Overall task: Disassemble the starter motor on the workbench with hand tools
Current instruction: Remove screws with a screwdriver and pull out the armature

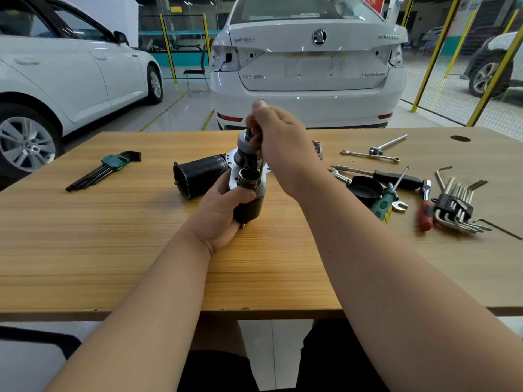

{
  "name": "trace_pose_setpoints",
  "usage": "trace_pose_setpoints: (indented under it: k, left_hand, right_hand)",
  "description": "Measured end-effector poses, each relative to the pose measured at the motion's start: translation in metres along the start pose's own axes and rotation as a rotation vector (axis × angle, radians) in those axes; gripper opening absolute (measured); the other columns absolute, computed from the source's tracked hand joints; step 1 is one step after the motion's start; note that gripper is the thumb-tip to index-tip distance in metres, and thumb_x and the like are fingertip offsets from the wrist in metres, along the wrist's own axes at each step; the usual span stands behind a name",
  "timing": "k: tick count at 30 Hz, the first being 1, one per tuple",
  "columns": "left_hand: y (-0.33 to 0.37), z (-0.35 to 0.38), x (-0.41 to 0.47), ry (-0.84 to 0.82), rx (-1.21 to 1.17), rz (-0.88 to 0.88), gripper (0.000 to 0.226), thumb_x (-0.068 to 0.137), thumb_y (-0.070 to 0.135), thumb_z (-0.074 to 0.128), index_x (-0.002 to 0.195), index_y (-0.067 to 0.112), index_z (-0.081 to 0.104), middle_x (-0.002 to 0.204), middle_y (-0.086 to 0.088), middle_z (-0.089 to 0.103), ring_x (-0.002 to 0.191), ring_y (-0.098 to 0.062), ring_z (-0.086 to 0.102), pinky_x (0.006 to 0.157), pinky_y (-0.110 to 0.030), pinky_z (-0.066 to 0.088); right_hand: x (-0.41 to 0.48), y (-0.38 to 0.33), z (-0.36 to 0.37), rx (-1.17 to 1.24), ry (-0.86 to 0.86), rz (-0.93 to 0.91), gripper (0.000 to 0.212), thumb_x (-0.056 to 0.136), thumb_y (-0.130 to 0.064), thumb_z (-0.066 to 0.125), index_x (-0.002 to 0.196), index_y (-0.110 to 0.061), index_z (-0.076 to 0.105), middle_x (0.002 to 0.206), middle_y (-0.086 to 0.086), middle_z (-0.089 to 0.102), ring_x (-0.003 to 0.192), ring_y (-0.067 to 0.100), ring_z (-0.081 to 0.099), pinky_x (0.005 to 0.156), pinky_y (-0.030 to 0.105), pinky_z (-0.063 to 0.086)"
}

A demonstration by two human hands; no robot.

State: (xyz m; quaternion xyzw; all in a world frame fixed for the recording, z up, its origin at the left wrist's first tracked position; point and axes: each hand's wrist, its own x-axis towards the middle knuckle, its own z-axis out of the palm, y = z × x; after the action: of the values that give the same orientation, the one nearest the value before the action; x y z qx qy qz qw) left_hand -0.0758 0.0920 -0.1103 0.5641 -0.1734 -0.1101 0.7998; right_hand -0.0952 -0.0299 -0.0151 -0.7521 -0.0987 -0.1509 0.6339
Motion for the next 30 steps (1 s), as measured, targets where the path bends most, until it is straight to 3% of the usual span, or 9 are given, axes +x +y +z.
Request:
trace_pose_setpoints:
  k: [4,8,12,14,17,22,24,27,30]
  left_hand:
    - [-0.001,-0.001,0.0,-0.009,-0.009,0.0,0.044,0.069,0.007,0.06,0.11,0.023,0.062,0.093,0.002,0.066,0.086,-0.016,0.058,0.071,-0.029,0.046]
    - [-0.001,-0.001,0.002,-0.022,-0.015,0.01,0.048,0.069,0.006,0.061,0.115,0.02,0.06,0.095,0.003,0.067,0.085,-0.011,0.063,0.07,-0.024,0.051]
    - [-0.001,0.0,0.002,-0.006,-0.025,0.014,0.05,0.07,0.006,0.061,0.118,0.018,0.059,0.1,0.001,0.066,0.089,-0.013,0.062,0.073,-0.025,0.052]
    - [-0.001,0.001,0.001,0.007,-0.026,0.013,0.053,0.07,0.006,0.061,0.122,0.017,0.057,0.102,0.0,0.065,0.092,-0.015,0.061,0.074,-0.026,0.051]
    - [0.0,0.002,0.001,0.02,-0.033,0.008,0.05,0.07,0.009,0.061,0.118,0.019,0.058,0.096,0.004,0.068,0.086,-0.013,0.062,0.067,-0.025,0.05]
    - [0.001,0.002,0.0,0.028,-0.044,-0.004,0.051,0.069,0.01,0.061,0.12,0.018,0.056,0.093,0.005,0.068,0.083,-0.013,0.062,0.06,-0.023,0.05]
    - [0.001,0.002,0.0,0.031,-0.055,-0.008,0.053,0.069,0.009,0.061,0.121,0.017,0.056,0.094,0.003,0.067,0.084,-0.015,0.061,0.061,-0.024,0.051]
    - [0.003,0.001,-0.001,0.044,-0.064,-0.015,0.054,0.069,0.009,0.061,0.122,0.017,0.057,0.093,0.003,0.067,0.083,-0.015,0.061,0.061,-0.026,0.05]
    - [0.001,0.001,-0.001,0.049,-0.067,-0.013,0.05,0.068,0.008,0.061,0.117,0.018,0.059,0.092,0.002,0.067,0.083,-0.015,0.062,0.065,-0.028,0.05]
  right_hand:
    - [0.003,-0.002,0.006,-0.383,-0.006,-0.13,0.031,0.101,-0.038,0.044,0.075,-0.023,0.047,0.077,-0.002,0.049,0.062,0.009,0.045,0.054,0.022,0.031]
    - [0.011,0.001,-0.001,-0.405,0.122,-0.064,0.03,0.101,-0.036,0.041,0.107,-0.013,0.059,0.106,0.003,0.047,0.08,0.012,0.049,0.059,0.019,0.032]
    - [0.007,0.006,0.005,-0.251,0.206,-0.092,0.033,0.096,-0.039,0.055,0.112,-0.012,0.065,0.091,-0.007,0.058,0.07,-0.003,0.054,0.054,0.008,0.039]
    - [0.003,0.007,0.006,-0.145,0.297,-0.089,0.028,0.088,-0.039,0.068,0.1,-0.014,0.063,0.077,-0.014,0.058,0.06,-0.008,0.057,0.05,0.004,0.039]
    - [0.002,0.012,0.004,-0.103,0.384,-0.1,0.024,0.081,-0.04,0.075,0.08,-0.02,0.061,0.066,-0.012,0.061,0.054,0.001,0.059,0.05,0.017,0.047]
    - [0.001,0.014,0.001,-0.071,0.288,-0.143,0.018,0.091,-0.03,0.065,0.091,-0.015,0.075,0.057,-0.021,0.063,0.058,-0.003,0.059,0.068,0.031,0.058]
    - [0.002,0.012,0.0,-0.046,0.208,-0.118,0.022,0.095,-0.029,0.06,0.085,-0.017,0.075,0.058,-0.018,0.064,0.06,-0.001,0.059,0.071,0.037,0.06]
    - [0.006,0.01,-0.004,0.141,0.153,0.035,0.03,0.099,-0.03,0.052,0.081,-0.02,0.073,0.076,-0.003,0.07,0.065,0.008,0.061,0.06,0.033,0.057]
    - [0.007,0.011,-0.01,0.442,0.119,0.261,0.032,0.101,-0.034,0.048,0.087,-0.015,0.068,0.074,-0.001,0.069,0.068,0.014,0.065,0.06,0.029,0.051]
